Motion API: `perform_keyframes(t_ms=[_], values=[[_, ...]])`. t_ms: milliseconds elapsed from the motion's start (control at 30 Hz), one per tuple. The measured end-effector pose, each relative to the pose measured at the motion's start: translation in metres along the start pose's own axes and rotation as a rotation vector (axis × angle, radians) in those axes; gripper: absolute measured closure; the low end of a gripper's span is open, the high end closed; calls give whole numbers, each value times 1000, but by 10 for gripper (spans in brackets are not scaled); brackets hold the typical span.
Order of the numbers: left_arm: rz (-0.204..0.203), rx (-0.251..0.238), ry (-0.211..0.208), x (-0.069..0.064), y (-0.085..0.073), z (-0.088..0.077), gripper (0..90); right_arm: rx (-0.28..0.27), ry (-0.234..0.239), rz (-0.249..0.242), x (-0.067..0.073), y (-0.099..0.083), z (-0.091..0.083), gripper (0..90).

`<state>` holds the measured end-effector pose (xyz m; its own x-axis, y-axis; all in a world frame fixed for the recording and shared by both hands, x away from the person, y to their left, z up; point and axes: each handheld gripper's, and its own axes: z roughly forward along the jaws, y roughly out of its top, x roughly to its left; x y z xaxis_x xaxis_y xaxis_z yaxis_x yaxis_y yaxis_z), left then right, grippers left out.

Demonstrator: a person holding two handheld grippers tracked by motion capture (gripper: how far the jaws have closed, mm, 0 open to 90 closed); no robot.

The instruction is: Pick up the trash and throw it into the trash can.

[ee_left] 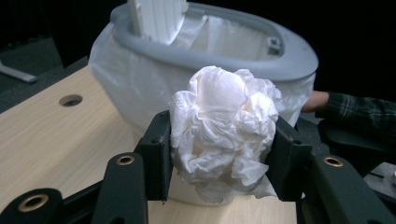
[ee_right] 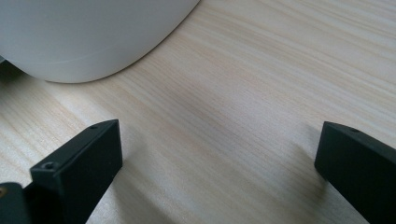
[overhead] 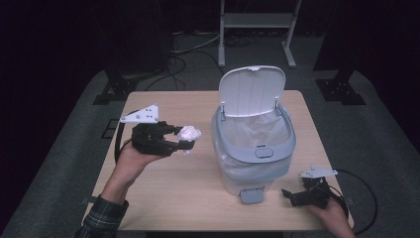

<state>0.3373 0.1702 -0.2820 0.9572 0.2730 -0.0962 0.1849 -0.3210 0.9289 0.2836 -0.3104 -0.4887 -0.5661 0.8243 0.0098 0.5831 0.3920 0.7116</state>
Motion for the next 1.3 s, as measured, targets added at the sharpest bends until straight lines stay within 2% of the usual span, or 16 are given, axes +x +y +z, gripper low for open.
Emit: perform_keyframes(t_ms=[333, 700, 1067, 1300], values=[[32, -25, -56, -9, 27, 6, 495, 0, 0, 0, 0, 0, 0, 0], [68, -44, -100, -15, 54, 19, 495, 0, 0, 0, 0, 0, 0, 0], [85, -44, -138, -14, 76, 46, 490, 0, 0, 0, 0, 0, 0, 0], [89, -30, -146, -11, 80, 66, 484, 0, 0, 0, 0, 0, 0, 0]])
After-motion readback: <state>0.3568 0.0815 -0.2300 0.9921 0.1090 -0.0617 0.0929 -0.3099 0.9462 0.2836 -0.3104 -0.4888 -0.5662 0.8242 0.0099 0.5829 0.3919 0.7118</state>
